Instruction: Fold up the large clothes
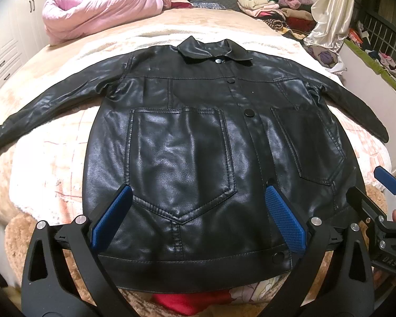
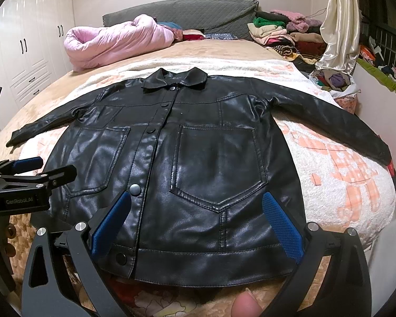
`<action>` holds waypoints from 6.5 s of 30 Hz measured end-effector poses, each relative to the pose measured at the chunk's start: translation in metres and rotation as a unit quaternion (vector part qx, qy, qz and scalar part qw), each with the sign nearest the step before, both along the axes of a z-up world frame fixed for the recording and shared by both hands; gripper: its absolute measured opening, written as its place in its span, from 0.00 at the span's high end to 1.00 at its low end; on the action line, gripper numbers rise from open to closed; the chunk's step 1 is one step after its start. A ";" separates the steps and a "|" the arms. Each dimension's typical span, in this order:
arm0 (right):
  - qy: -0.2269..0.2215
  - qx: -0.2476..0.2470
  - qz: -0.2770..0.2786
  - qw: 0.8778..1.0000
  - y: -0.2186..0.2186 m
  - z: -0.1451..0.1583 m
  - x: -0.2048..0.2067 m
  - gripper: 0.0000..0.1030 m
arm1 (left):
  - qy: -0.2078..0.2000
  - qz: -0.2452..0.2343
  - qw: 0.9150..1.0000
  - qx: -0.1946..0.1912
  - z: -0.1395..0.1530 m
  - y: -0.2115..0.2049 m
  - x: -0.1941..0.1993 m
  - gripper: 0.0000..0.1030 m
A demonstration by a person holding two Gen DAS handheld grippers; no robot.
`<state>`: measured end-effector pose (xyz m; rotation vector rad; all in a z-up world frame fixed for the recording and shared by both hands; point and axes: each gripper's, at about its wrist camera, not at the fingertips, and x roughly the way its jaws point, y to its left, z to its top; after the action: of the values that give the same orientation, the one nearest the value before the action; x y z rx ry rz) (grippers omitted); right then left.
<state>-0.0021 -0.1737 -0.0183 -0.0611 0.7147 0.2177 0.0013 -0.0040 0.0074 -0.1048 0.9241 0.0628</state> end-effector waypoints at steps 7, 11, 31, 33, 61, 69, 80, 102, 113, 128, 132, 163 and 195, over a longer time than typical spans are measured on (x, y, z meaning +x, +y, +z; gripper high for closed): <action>-0.001 0.000 0.000 1.000 0.000 0.000 0.000 0.04 | -0.003 -0.002 1.000 0.000 0.003 0.004 0.000 0.09; -0.001 0.001 0.000 1.000 0.000 -0.001 0.001 0.04 | -0.002 -0.001 1.000 -0.003 0.002 0.004 0.001 0.09; -0.011 -0.007 -0.014 1.000 0.007 0.020 0.056 0.04 | -0.016 0.019 1.000 -0.011 0.011 0.023 0.048 0.09; -0.011 -0.009 -0.013 1.000 0.009 0.021 0.062 0.04 | -0.013 0.020 1.000 -0.012 0.012 0.024 0.054 0.09; -0.035 0.007 -0.044 0.998 0.008 0.058 0.153 0.04 | -0.019 0.025 0.999 -0.027 0.036 0.019 0.150 0.09; -0.034 0.027 -0.105 0.994 -0.025 0.067 0.198 0.04 | -0.012 0.012 1.000 -0.022 0.035 0.000 0.183 0.09; -0.028 0.067 -0.212 0.975 -0.103 0.053 0.238 0.04 | 0.008 -0.013 1.000 -0.008 0.022 -0.037 0.225 0.09; -0.023 0.062 -0.389 0.919 -0.211 0.004 0.242 0.04 | 0.036 -0.045 0.998 -0.003 -0.015 -0.095 0.275 0.09; -0.013 0.124 -0.509 0.852 -0.280 -0.016 0.215 0.04 | 0.042 -0.054 0.998 -0.001 -0.025 -0.116 0.294 0.09; 0.007 0.325 -0.566 0.757 -0.374 -0.068 0.207 0.04 | 0.060 -0.047 0.997 -0.003 -0.034 -0.118 0.318 0.09; -0.030 0.352 -0.543 0.762 -0.376 -0.065 0.212 0.56 | 0.063 -0.052 0.997 -0.004 -0.033 -0.114 0.315 0.08; -0.211 0.270 -0.069 0.937 -0.160 0.094 0.237 0.89 | 0.003 -0.011 0.987 -0.162 0.025 0.007 0.261 0.09; -0.119 0.145 0.214 0.959 0.100 0.055 0.210 0.90 | -0.077 0.068 0.950 -0.296 0.066 0.154 0.155 0.09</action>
<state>0.2079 -0.0741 0.0362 0.0392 0.4156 0.7158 0.1566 0.1505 0.0735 -0.7222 0.7539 -0.0970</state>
